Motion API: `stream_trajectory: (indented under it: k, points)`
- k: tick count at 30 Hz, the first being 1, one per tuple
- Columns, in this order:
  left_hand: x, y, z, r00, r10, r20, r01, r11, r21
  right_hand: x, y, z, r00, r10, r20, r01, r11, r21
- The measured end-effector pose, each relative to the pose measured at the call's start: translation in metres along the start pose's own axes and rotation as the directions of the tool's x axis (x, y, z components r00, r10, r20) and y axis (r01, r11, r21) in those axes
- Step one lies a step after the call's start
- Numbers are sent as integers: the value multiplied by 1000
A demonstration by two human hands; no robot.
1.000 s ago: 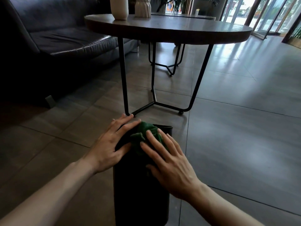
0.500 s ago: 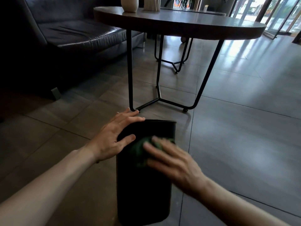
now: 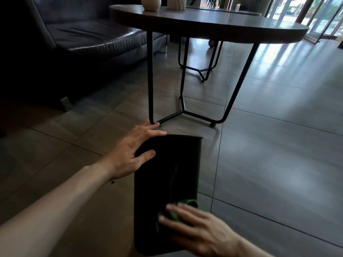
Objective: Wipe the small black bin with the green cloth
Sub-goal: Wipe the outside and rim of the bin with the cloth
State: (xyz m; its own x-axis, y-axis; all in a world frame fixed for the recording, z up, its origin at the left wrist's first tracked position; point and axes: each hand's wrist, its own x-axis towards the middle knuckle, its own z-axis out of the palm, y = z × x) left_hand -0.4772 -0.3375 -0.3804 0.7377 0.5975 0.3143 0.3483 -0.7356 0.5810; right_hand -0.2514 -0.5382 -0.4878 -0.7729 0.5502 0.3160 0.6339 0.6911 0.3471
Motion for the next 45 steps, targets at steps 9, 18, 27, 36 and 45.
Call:
stream_trajectory:
  k: [9, 18, 27, 36, 45]
  points:
    - [6, 6, 4, 1000, -5, 1, 5, 1000, -2, 63, 75, -31, 790, 556, -259, -514, 830, 216]
    - [-4, 6, -1, 1000, 3, 15, -3, 1000, 6, -5, -22, -3, 997, 15, 72, -19, 999, 48]
    - [0, 8, 2, 1000, -21, -10, 20, 1000, -5, 61, 81, -33, 819, 537, -202, -507, 843, 180]
    - [-6, 2, -4, 1000, -16, 24, 15, 1000, 23, -4, -10, 14, 998, 12, 62, -14, 999, 39]
    - [1, 9, 3, 1000, -18, -8, 19, 1000, 20, 49, 74, -31, 804, 569, -171, -521, 814, 255]
